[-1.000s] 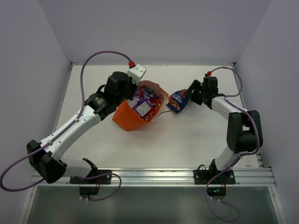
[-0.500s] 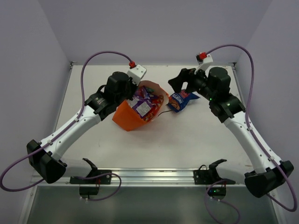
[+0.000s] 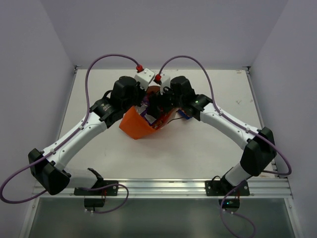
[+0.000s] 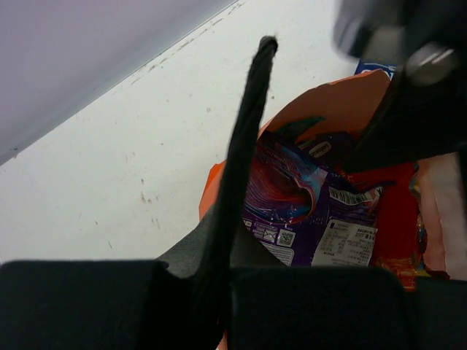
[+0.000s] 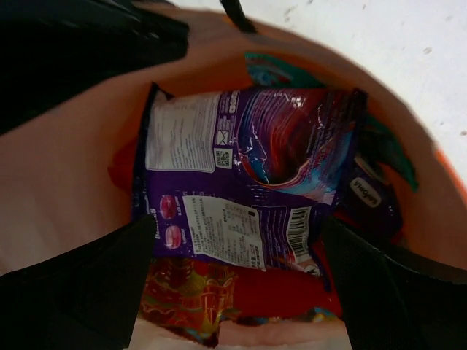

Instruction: Take the snacks out of the paper bag

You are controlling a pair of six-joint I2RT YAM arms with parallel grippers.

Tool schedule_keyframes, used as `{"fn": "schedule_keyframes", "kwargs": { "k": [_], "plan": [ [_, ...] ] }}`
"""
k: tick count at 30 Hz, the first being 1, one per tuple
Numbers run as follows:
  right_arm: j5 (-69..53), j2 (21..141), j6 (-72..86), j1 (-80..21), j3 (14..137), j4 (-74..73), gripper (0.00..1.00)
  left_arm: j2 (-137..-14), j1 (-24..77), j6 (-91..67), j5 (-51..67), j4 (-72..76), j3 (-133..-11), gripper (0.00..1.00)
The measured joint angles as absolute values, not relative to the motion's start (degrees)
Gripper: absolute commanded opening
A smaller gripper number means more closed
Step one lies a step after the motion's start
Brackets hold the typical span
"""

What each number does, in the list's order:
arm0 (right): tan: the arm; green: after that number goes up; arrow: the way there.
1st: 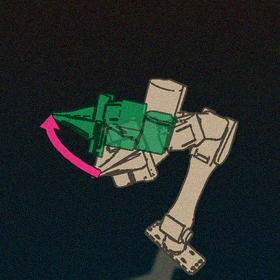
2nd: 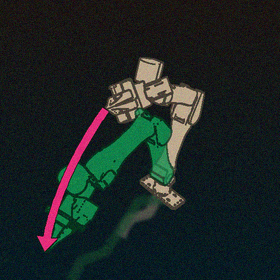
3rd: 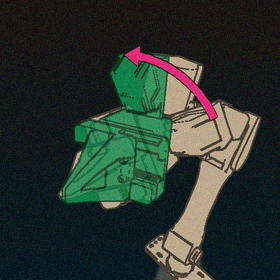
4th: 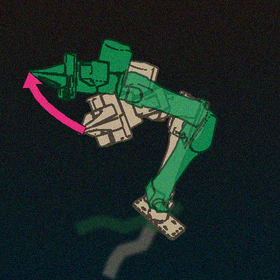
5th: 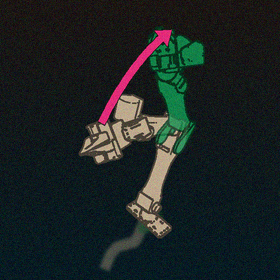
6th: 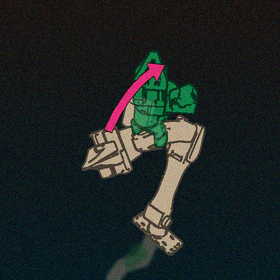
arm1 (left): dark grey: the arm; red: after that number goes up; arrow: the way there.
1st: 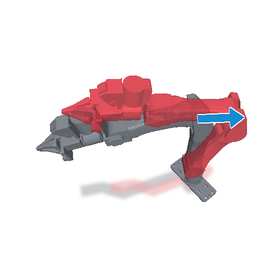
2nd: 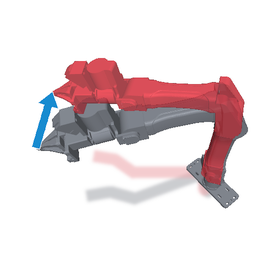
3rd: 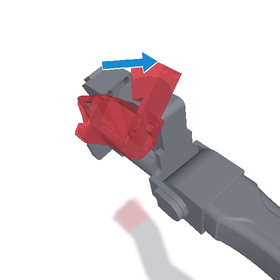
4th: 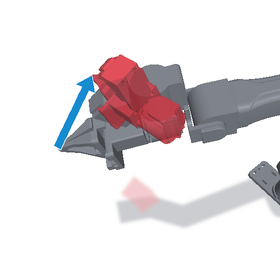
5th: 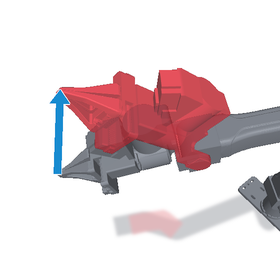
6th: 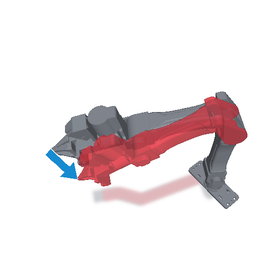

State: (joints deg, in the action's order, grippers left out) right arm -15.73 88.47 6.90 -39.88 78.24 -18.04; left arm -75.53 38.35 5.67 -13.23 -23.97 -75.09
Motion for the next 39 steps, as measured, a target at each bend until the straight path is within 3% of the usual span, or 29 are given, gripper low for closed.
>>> {"fn": "schedule_keyframes", "kwargs": {
  "k": [4, 7, 13, 16, 17, 19, 27, 39],
  "plan": [
    [-16.0, 92.2, 6.2, -40.1, 77.8, -17.5, 0.97, -75.5, 38.3, 5.1, -13.2, -24.0, -75.1, 0.0],
    [-16.1, 93.4, 5.9, -40.1, 77.0, -15.9, 0.88, -75.5, 38.3, 5.0, -13.2, -24.0, -75.1, 0.0],
    [-16.4, 95.2, 5.1, -40.1, 76.4, -13.4, 0.51, -75.0, 38.3, 4.7, -13.1, -23.5, -74.2, 0.0],
    [-17.4, 95.4, 5.0, -40.1, 75.8, -12.3, 0.24, -74.8, 38.3, 4.5, -13.1, -23.5, -74.1, 0.0],
    [-17.8, 95.4, 4.8, -40.1, 75.8, -12.3, 0.1, -74.7, 38.3, 4.2, -13.0, -23.5, -74.1, 0.0],
    [-18.3, 95.4, 4.6, -40.1, 75.8, -12.3, 0.0, -74.7, 38.3, 4.1, -13.0, -23.5, -74.1, 0.0],
    [-18.5, 91.3, 4.4, -40.1, 75.5, -15.0, 0.0, -73.9, 38.3, 4.0, -13.1, -22.9, -73.2, 0.0],
    [-8.0, 73.5, 4.5, -39.3, 75.5, -19.7, 0.0, -73.5, 38.3, 1.0, -13.1, -23.2, -73.2, 0.0]
  ]
}}
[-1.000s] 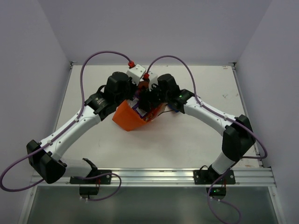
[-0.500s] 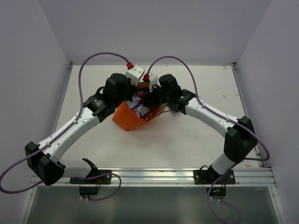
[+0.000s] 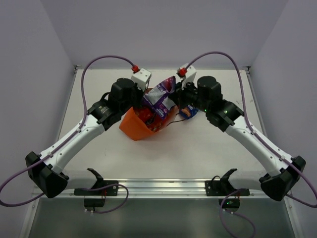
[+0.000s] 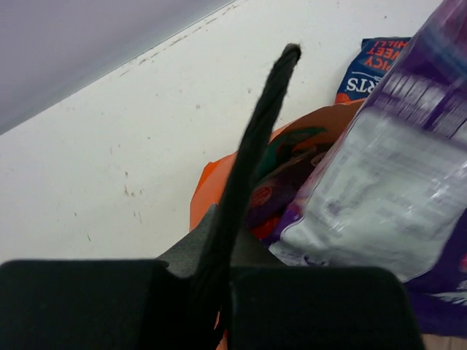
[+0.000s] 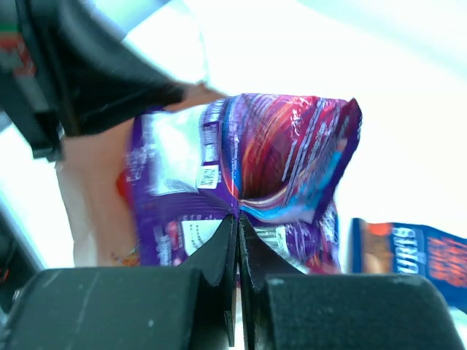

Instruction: Take the snacks out of the paper bag

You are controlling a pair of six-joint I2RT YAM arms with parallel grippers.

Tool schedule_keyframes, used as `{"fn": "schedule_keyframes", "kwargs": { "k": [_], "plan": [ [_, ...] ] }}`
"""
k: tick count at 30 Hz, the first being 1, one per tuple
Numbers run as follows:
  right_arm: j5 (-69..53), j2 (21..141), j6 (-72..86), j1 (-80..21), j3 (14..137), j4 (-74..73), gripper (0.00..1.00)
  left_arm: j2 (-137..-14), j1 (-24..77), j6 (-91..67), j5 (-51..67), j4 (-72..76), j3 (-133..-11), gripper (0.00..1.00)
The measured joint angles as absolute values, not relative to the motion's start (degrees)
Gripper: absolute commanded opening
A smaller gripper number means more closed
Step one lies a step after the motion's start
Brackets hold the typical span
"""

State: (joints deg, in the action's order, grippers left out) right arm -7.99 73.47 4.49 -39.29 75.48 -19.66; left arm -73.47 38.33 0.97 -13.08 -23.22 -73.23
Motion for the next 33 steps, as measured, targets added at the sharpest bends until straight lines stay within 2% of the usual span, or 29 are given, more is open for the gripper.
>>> {"fn": "schedule_keyframes", "kwargs": {
  "k": [8, 13, 17, 23, 26, 27, 30, 33],
  "plan": [
    [-3.6, 61.0, 10.1, -25.8, 67.0, -16.5, 0.0, -72.6, 38.3, -0.9, -11.7, -24.4, -73.2, 0.0],
    [-0.4, 59.0, 14.8, -14.6, 62.4, -15.2, 0.0, -71.7, 38.3, -0.9, -10.7, -24.5, -72.4, 0.0],
    [1.9, 62.8, 20.5, -5.3, 59.0, -13.5, 0.0, -71.0, 38.3, -0.9, -10.2, -24.5, -71.8, 0.0],
    [2.0, 79.0, 28.3, 5.8, 57.1, -12.1, 0.0, -70.5, 38.3, -0.9, -9.3, -24.4, -71.4, 0.0],
    [1.8, 85.9, 30.9, 7.6, 56.8, -12.7, 0.24, -70.5, 38.3, -0.9, -9.1, -24.4, -71.4, 0.0],
    [1.7, 87.3, 31.5, 7.7, 56.8, -13.0, 0.44, -70.5, 38.3, -0.9, -9.0, -24.4, -71.4, 0.0],
    [0.3, 88.1, 32.2, 7.8, 56.8, -14.0, 0.69, -70.5, 38.3, -0.8, -8.9, -24.4, -71.3, 0.0],
    [-1.7, 84.5, 31.6, 6.5, 56.8, -15.5, 0.75, -70.5, 38.3, -0.8, -8.9, -24.4, -71.3, 0.0]
  ]
}}
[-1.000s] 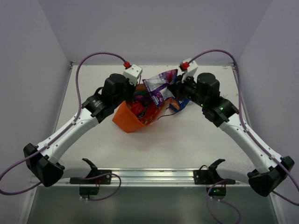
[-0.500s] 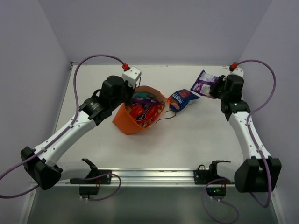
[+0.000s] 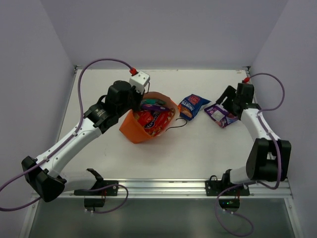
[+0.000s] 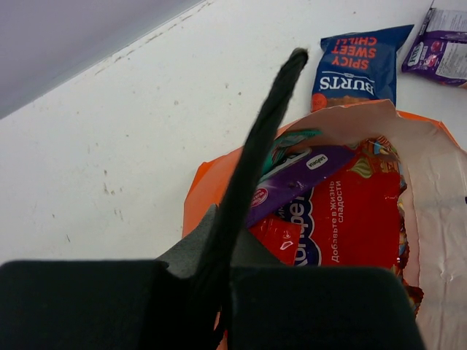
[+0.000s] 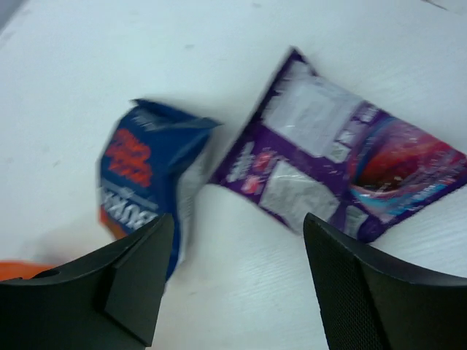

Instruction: Take the snacks out of the paper bag

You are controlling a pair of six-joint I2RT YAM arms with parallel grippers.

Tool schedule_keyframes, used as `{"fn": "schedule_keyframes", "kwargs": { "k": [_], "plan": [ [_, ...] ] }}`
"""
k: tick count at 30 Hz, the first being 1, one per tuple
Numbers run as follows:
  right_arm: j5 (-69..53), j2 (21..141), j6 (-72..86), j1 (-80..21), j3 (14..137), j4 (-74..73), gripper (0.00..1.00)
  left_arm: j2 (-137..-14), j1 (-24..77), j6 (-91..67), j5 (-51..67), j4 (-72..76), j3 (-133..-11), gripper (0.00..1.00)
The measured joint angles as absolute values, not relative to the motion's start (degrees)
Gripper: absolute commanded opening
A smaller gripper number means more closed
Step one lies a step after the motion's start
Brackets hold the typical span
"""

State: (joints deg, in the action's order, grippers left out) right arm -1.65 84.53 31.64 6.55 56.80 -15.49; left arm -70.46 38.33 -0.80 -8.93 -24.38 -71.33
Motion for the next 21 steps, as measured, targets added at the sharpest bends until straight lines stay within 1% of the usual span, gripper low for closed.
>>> {"fn": "schedule_keyframes", "kwargs": {
  "k": [4, 8, 11, 15, 18, 21],
  "plan": [
    [-4.8, 74.4, 28.1, -0.7, 58.1, -16.6, 0.75, -70.3, 38.3, -0.8, -8.9, -23.9, -70.8, 0.0],
    [-10.4, 64.8, 19.6, -14.0, 62.0, -13.8, 0.75, -70.1, 38.3, -0.6, -8.9, -23.6, -70.5, 0.0],
    [-15.3, 61.3, 11.0, -23.5, 64.0, -10.5, 0.74, -70.0, 38.3, -0.4, -8.9, -23.6, -70.5, 0.0],
    [-20.5, 63.0, 0.3, -30.5, 66.2, -9.2, 0.73, -70.0, 38.3, -0.5, -8.8, -23.6, -70.5, 0.0],
    [-22.3, 67.5, -6.5, -34.2, 67.4, -9.4, 0.68, -70.0, 38.3, -0.5, -8.6, -23.6, -70.5, 0.0],
    [-23.7, 72.4, -13.0, -37.9, 67.5, -10.4, 0.67, -70.0, 38.3, -0.9, -8.3, -23.6, -70.5, 0.0]
  ]
}}
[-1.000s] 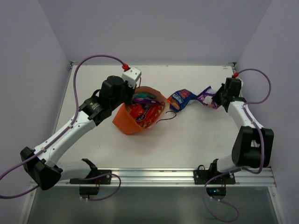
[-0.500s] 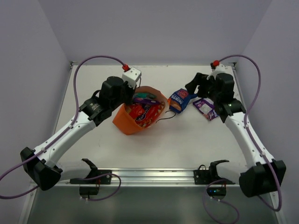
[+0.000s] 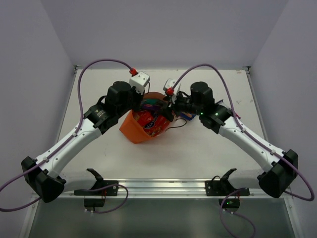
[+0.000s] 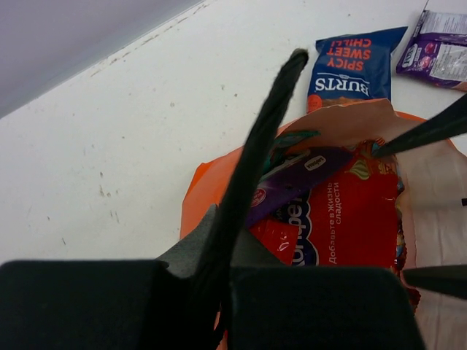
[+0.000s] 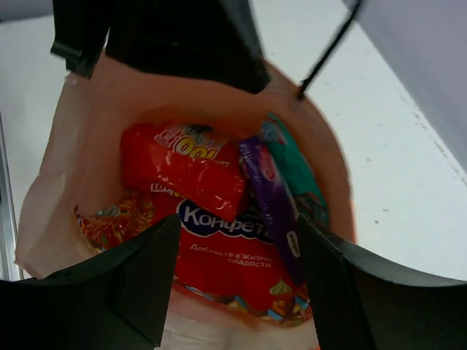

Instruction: Take the snacks out of the paper bag

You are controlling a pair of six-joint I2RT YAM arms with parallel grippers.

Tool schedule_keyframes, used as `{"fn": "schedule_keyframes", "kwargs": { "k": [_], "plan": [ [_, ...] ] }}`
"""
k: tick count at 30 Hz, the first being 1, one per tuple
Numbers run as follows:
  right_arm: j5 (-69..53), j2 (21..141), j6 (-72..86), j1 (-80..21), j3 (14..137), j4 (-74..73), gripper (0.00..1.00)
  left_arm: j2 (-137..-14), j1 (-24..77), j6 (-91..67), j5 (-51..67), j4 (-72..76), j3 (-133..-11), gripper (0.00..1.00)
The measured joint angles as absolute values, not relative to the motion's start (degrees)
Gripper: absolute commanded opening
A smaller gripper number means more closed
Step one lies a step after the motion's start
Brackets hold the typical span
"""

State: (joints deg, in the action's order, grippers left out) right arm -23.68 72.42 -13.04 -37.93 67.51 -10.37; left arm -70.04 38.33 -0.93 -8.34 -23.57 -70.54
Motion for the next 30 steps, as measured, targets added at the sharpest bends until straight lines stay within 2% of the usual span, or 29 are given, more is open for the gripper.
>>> {"fn": "schedule_keyframes", "kwargs": {
  "k": [10, 21, 25, 26, 28, 29, 30],
  "plan": [
    [-20.9, 80.3, -24.7, -41.2, 66.5, -9.0, 0.67, -69.8, 38.3, -1.9, -7.6, -23.6, -70.5, 0.0],
    [-17.6, 90.8, -28.4, -41.3, 66.4, -5.7, 0.65, -69.6, 38.3, -2.4, -6.9, -23.8, -70.5, 0.0],
    [-17.1, 91.6, -28.5, -41.2, 66.1, -4.1, 0.49, -69.6, 38.3, -2.4, -7.0, -23.9, -70.5, 0.0],
    [-16.9, 91.7, -28.6, -41.2, 66.0, -3.8, 0.34, -69.6, 38.3, -2.4, -7.0, -23.9, -70.5, 0.0],
    [-16.2, 91.7, -28.6, -41.2, 65.9, -3.2, 0.2, -69.4, 38.3, -2.4, -7.0, -23.9, -70.5, 0.0],
    [-16.0, 91.6, -28.4, -41.1, 65.8, -2.9, 0.08, -69.3, 38.3, -2.4, -6.9, -23.9, -70.4, 0.0],
    [-16.0, 91.6, -28.4, -41.1, 65.8, -2.7, 0.04, -69.3, 38.3, -2.4, -7.0, -23.9, -70.4, 0.0]
  ]
}}
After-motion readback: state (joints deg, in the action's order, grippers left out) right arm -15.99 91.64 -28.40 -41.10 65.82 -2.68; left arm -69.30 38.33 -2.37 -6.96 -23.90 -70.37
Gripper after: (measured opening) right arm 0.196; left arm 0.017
